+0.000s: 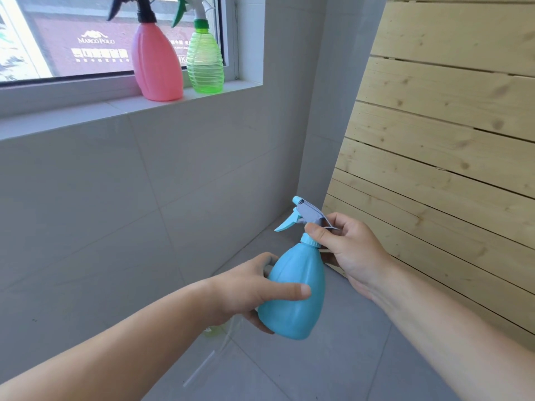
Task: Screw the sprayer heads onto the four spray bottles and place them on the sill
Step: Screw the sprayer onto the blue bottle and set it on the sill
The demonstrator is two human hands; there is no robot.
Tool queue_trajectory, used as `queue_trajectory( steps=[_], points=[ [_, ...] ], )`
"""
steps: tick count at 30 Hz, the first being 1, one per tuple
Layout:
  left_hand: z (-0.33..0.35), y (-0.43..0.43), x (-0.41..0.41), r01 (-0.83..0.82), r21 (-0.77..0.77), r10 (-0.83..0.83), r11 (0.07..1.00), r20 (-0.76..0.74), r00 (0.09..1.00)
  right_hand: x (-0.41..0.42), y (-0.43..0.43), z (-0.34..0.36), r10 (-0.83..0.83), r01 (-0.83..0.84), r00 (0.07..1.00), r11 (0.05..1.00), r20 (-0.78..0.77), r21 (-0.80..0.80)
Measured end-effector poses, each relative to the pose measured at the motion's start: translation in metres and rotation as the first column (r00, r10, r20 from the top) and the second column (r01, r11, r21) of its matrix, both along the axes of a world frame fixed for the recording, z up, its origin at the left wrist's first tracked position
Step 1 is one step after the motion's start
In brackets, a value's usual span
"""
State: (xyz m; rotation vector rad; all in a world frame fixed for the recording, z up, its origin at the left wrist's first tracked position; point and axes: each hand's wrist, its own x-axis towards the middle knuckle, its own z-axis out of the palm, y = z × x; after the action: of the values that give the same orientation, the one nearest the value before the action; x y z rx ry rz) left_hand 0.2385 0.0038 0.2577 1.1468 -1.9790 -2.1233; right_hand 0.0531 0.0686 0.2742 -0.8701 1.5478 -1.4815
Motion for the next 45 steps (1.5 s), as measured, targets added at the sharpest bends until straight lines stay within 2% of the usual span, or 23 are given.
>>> queue_trajectory(
  steps=[2,4,9,11,13,16,18,21,25,28,31,36,45],
  points=[
    [0.000,0.003,-0.002,-0.018,-0.062,0.020,0.998,0.028,0.999,0.002,-0.001,0.000,-0.001,0.001,1.000,1.000,0.000,0.000],
    [0.001,0.003,-0.002,-0.008,-0.051,0.008,0.999,0.005,1.000,0.002,-0.002,0.002,0.000,0.001,1.000,1.000,0.009,-0.010],
    [0.003,-0.003,0.003,0.011,0.195,0.013,0.981,-0.117,0.993,-0.004,-0.001,0.009,0.019,-0.015,0.995,0.999,0.098,-0.039],
    [0.003,-0.003,0.002,0.036,0.230,-0.006,0.973,-0.130,0.991,-0.005,0.001,0.010,0.037,-0.031,0.990,0.999,0.139,-0.044],
    [0.003,0.000,0.000,0.052,0.201,-0.026,0.978,-0.132,0.991,-0.004,0.001,0.010,0.036,-0.030,0.991,0.999,0.133,-0.044],
    [0.006,0.003,-0.002,0.005,0.098,0.005,0.995,-0.099,0.995,-0.003,0.000,0.008,-0.020,0.020,1.000,0.999,-0.006,-0.040],
    [0.009,0.005,-0.004,-0.056,0.048,0.059,0.997,-0.076,0.995,-0.002,-0.002,0.008,-0.048,0.046,0.998,0.998,-0.039,-0.045],
    [0.011,0.010,-0.006,-0.111,0.007,0.111,0.994,-0.076,0.991,-0.003,-0.002,0.008,-0.061,0.060,0.998,0.997,-0.013,-0.056],
    [0.008,0.010,-0.004,-0.046,0.027,0.049,0.999,-0.123,0.991,-0.004,-0.002,0.012,-0.053,0.059,0.995,0.995,0.087,-0.078],
    [0.006,0.007,-0.002,0.019,0.111,0.001,0.994,-0.178,0.984,-0.003,-0.002,0.015,-0.036,0.054,0.982,0.995,0.185,-0.089],
    [0.007,0.008,-0.001,0.063,0.130,-0.035,0.990,-0.210,0.977,-0.003,0.000,0.018,0.018,0.003,0.961,0.997,0.274,-0.075],
    [0.006,0.006,-0.001,0.011,0.043,-0.003,0.999,-0.171,0.985,-0.002,0.001,0.018,0.099,-0.092,0.967,0.995,0.235,-0.038],
    [0.011,0.007,-0.005,-0.052,-0.008,0.050,0.999,-0.156,0.987,0.004,-0.002,0.019,-0.031,0.040,0.994,0.995,0.101,-0.086]
  ],
)
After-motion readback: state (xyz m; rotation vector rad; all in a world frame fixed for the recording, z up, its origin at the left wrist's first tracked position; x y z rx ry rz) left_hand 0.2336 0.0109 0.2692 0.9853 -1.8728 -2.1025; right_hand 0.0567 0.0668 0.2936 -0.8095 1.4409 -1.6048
